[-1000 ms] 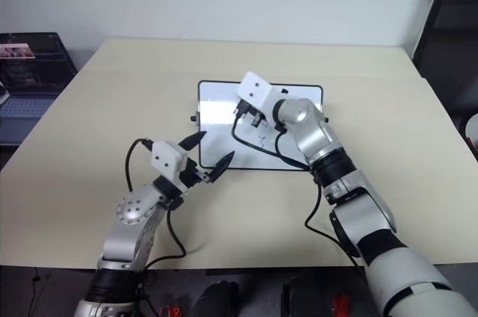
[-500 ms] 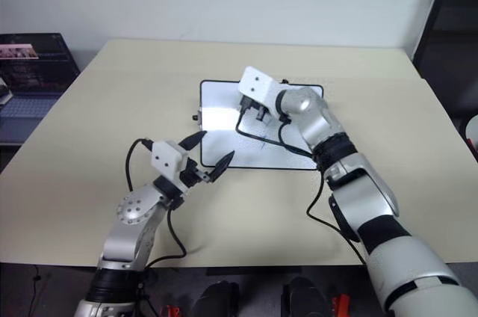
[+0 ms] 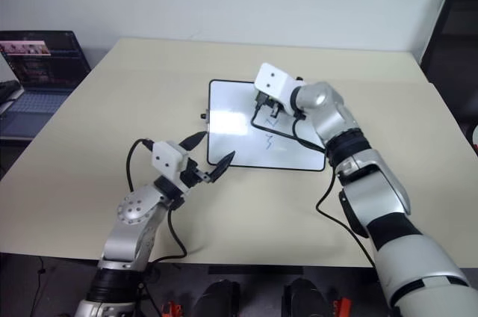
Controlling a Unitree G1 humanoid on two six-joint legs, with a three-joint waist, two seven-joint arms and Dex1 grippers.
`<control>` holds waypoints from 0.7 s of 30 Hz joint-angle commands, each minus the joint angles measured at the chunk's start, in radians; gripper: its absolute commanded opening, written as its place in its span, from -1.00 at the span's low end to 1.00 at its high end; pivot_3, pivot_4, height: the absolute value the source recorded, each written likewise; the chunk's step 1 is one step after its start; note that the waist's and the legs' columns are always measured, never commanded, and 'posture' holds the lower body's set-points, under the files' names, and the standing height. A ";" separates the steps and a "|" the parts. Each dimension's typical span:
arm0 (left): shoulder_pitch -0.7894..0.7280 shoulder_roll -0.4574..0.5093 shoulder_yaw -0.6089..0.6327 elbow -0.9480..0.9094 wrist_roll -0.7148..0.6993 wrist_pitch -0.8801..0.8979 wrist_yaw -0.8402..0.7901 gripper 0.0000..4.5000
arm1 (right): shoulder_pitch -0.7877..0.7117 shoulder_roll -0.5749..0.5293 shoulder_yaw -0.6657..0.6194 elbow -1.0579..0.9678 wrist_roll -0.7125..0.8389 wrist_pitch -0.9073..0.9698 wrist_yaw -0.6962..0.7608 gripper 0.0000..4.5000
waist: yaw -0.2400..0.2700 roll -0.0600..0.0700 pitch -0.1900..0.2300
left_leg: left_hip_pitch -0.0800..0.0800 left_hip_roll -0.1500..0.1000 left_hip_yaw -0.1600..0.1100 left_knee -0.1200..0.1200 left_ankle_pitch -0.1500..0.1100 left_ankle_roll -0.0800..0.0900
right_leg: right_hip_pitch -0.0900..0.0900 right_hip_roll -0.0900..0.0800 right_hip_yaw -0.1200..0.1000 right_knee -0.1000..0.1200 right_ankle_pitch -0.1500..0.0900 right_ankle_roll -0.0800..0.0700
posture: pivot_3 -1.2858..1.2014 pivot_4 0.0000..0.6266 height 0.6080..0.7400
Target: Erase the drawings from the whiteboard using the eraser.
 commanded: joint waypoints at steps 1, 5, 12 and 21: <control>-0.017 -0.001 0.000 -0.011 0.002 -0.029 -0.003 1.00 | 0.033 -0.055 -0.012 0.012 -0.023 0.034 0.006 -0.51 | 0.000 0.000 0.000 | 0.000 0.000 0.000 0.000 0.000 0.000 | 0.000 0.000 0.000 0.000 0.000 0.000 | 0.03 -0.52 1.00; -0.015 0.000 -0.001 -0.009 0.002 -0.032 -0.005 1.00 | 0.050 -0.070 -0.008 -0.007 -0.024 0.041 0.015 -0.51 | 0.000 0.000 0.000 | 0.001 0.000 0.000 0.000 0.000 0.000 | 0.000 0.000 0.000 0.000 0.000 0.000 | 0.03 -0.52 1.00; -0.008 0.004 0.001 -0.010 0.001 -0.036 -0.009 1.00 | 0.082 -0.096 -0.006 -0.043 -0.027 0.052 0.031 -0.51 | 0.000 0.000 0.000 | 0.001 0.000 0.000 0.000 0.000 0.000 | 0.001 0.000 0.000 0.000 0.000 0.000 | 0.03 -0.52 1.00; -0.008 0.004 0.000 -0.007 0.000 -0.038 -0.016 1.00 | 0.120 -0.103 -0.008 -0.107 -0.022 0.088 0.040 -0.51 | 0.000 0.000 0.000 | 0.006 0.000 0.000 0.000 0.000 0.000 | 0.006 0.000 0.000 0.000 0.000 0.000 | 0.03 -0.52 1.00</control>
